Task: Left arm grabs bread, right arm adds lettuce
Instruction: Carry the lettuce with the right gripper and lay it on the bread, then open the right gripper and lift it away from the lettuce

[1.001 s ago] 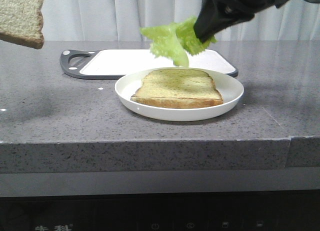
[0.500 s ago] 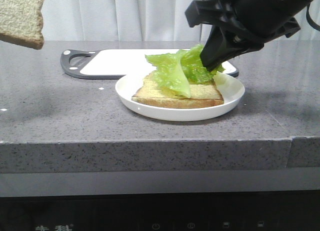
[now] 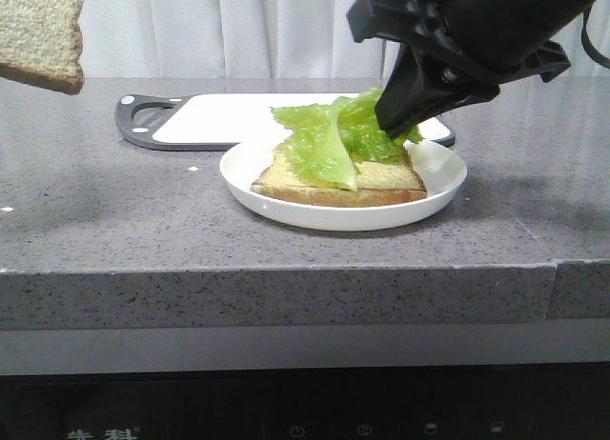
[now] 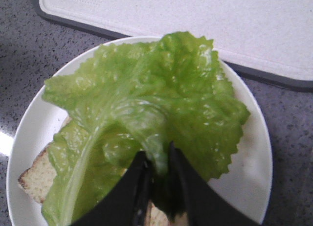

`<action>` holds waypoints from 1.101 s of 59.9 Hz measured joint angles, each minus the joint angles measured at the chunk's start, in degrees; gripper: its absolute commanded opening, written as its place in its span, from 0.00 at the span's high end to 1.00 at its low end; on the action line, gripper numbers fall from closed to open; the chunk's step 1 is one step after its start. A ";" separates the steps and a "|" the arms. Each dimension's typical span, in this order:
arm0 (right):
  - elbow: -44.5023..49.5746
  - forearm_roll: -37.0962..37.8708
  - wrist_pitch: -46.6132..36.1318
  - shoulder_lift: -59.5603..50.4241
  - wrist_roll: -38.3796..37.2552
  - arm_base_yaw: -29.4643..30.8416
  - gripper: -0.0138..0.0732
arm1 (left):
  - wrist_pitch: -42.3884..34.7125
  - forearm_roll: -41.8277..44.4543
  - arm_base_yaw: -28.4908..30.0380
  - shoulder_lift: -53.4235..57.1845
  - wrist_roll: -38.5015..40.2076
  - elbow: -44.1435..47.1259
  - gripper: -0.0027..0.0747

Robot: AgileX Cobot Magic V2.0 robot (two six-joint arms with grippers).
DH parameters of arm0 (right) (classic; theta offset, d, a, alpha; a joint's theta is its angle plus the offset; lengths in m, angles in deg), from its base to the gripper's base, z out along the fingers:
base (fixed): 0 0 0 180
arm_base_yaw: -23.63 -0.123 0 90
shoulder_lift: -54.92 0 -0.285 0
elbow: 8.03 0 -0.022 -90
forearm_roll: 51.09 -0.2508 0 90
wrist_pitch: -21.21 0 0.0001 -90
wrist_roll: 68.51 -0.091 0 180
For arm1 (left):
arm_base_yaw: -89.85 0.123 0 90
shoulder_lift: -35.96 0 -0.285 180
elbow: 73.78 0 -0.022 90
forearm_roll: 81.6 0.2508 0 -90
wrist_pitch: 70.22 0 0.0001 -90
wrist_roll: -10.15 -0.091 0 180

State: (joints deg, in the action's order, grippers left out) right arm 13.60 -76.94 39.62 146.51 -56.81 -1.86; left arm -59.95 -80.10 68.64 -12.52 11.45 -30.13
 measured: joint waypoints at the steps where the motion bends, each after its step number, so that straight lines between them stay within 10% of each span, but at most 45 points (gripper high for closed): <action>1: 0.00 -0.19 -0.02 0.00 0.00 0.00 0.62 | 0.00 0.00 0.00 0.00 0.00 0.00 0.99; 19: 0.00 -0.87 0.41 0.00 0.00 0.00 0.38 | 0.26 0.00 0.00 0.00 0.00 0.16 0.99; 48: 0.00 -1.00 5.23 -9.65 0.00 4.25 0.33 | 0.39 0.00 0.00 0.00 0.00 0.16 0.99; 55: 0.23 1.01 8.04 -12.85 0.11 5.08 0.45 | 0.39 -0.40 0.00 0.00 0.00 0.16 0.99; 66: 4.10 4.72 7.81 -21.50 0.22 5.08 0.93 | 1.73 -4.22 0.00 -1.40 0.00 -0.27 0.99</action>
State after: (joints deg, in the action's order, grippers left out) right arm 17.71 -72.22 47.43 125.01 -56.59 3.22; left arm -58.22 -84.32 68.64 -13.91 11.45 -30.40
